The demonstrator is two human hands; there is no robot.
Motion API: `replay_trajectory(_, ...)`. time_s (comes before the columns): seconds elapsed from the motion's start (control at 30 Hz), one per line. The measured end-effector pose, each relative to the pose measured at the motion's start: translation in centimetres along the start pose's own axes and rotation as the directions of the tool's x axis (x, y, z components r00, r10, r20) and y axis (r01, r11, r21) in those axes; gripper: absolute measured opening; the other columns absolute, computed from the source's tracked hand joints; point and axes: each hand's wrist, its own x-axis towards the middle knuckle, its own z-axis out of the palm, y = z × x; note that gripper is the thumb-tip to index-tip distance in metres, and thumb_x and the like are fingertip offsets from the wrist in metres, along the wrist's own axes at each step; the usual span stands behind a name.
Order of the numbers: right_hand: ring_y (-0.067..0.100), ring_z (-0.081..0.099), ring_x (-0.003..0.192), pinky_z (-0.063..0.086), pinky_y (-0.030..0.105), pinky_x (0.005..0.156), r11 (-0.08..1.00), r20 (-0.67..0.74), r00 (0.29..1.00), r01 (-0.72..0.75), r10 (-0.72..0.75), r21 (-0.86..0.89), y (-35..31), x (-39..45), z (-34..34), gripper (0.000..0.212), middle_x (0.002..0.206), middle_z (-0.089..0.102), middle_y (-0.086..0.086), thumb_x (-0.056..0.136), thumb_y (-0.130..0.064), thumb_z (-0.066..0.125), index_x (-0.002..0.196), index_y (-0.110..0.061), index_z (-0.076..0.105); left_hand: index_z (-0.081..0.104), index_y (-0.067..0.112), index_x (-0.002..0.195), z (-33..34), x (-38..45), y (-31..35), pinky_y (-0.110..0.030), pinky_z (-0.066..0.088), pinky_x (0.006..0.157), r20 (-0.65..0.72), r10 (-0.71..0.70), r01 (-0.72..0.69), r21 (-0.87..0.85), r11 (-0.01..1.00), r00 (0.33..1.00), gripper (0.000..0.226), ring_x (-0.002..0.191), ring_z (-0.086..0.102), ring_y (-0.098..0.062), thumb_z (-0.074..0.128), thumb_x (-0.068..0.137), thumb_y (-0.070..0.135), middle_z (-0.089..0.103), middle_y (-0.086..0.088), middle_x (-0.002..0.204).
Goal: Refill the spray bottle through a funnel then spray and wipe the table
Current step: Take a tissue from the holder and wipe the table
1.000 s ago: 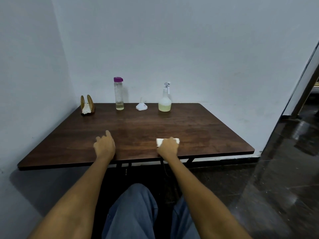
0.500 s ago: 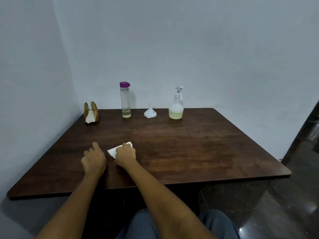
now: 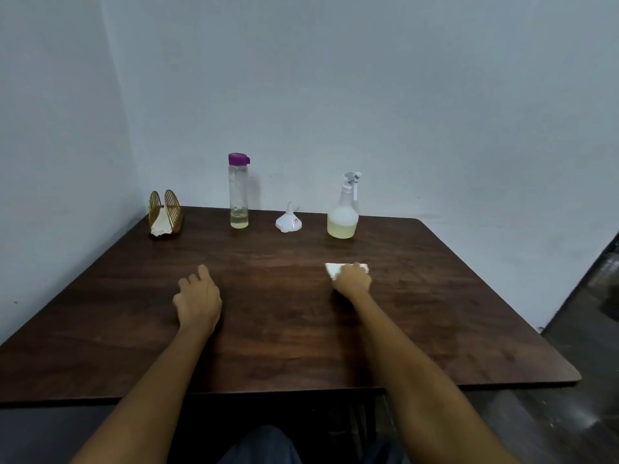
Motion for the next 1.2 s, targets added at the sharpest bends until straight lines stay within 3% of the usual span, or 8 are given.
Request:
replay_trajectory(0.2,0.028,0.052,0.121,0.042,0.033,0.099,0.96,-0.096,0.958,-0.276,0.271,-0.044,9.5,-1.1,-2.9,0.039,0.127,0.056,0.014,0.089,-0.027,0.055,0.122,-0.006,0.058,0.039,0.007,0.129,-0.6,-0.5,1.4,-0.036,0.049,0.071,-0.034,0.037,-0.038,-0.026,0.999,0.999,0.033,0.106,0.055,-0.028,0.038,0.1,0.022,0.059,-0.014,0.115)
replay_trajectory(0.33,0.028,0.056,0.117,0.045,0.033,0.095,0.94,-0.091,0.937,-0.34,0.337,-0.019,11.8,-3.2,-4.0,0.042,0.125,0.059,0.013,0.087,-0.031,0.059,0.121,-0.007,0.058,0.042,0.007,0.124,-0.9,-1.7,2.7,-0.035,0.049,0.069,-0.041,0.058,-0.059,-0.03,0.998,0.998,0.029,0.105,0.056,-0.028,0.039,0.099,0.021,0.061,-0.014,0.112)
replay_trajectory(0.5,0.025,0.055,0.117,0.041,0.033,0.099,0.974,-0.119,0.973,-0.21,0.2,-0.082,9.6,-7.2,-3.2,0.037,0.124,0.06,0.01,0.088,-0.032,0.057,0.117,-0.009,0.061,0.043,0.006,0.125,-1.1,-5.0,7.2,-0.035,0.049,0.068,-0.033,0.169,-0.171,-0.077,0.982,0.985,0.031,0.105,0.056,-0.028,0.041,0.098,0.02,0.062,-0.013,0.11)
replay_trajectory(0.63,0.025,0.055,0.115,0.044,0.032,0.092,0.994,-0.105,0.994,-0.046,0.036,-0.098,7.5,-10.5,-2.2,0.034,0.12,0.06,0.009,0.086,-0.027,0.061,0.115,-0.01,0.06,0.04,0.009,0.132,-1.7,-8.6,10.8,-0.037,0.049,0.074,-0.024,0.304,-0.304,-0.169,0.938,0.952,0.037,0.111,0.053,-0.027,0.041,0.097,0.02,0.06,-0.011,0.117)
replay_trajectory(0.8,0.029,0.056,0.11,0.046,0.033,0.083,0.996,-0.177,0.981,-0.079,0.084,0.035,10.6,-14.0,-2.7,0.028,0.111,0.064,0.011,0.089,-0.03,0.057,0.105,-0.007,0.061,0.032,0.014,0.144,-2.7,-15.0,16.3,-0.041,0.046,0.088,-0.013,0.524,-0.498,-0.33,0.802,0.851,0.048,0.117,0.05,-0.026,0.04,0.097,0.017,0.054,-0.007,0.127)
replay_trajectory(0.93,0.034,0.057,0.109,0.046,0.037,0.083,0.963,-0.305,0.924,-0.173,0.231,0.204,17.3,-16.9,-3.6,0.036,0.11,0.065,0.015,0.094,-0.038,0.049,0.103,-0.006,0.061,0.03,0.016,0.147,-2.6,-20.4,20.6,-0.041,0.045,0.09,-0.019,0.755,-0.712,-0.349,0.609,0.655,0.051,0.116,0.053,-0.028,0.038,0.097,0.014,0.056,-0.009,0.129)
replay_trajectory(1.07,0.035,0.057,0.105,0.046,0.039,0.076,0.907,-0.439,0.834,-0.159,0.335,0.389,24.4,-22.3,-2.2,0.021,0.106,0.065,0.016,0.086,-0.02,0.054,0.1,-0.006,0.061,0.038,0.012,0.142,-0.7,-27.4,25.1,-0.043,0.048,0.087,-0.047,0.853,-0.789,-0.411,0.457,0.519,0.047,0.11,0.059,-0.032,0.041,0.095,0.011,0.06,-0.014,0.123)
replay_trajectory(1.2,0.035,0.061,0.096,0.045,0.039,0.072,0.786,-0.366,0.765,-0.282,0.53,0.55,30.8,-27.6,2.0,0.017,0.096,0.068,0.016,0.08,-0.015,0.059,0.094,-0.006,0.063,0.039,0.01,0.138,2.9,-37.3,28.1,-0.044,0.048,0.082,0.074,0.893,-0.788,-0.442,0.429,0.445,0.044,0.107,0.06,-0.035,0.04,0.094,0.013,0.062,-0.015,0.117)
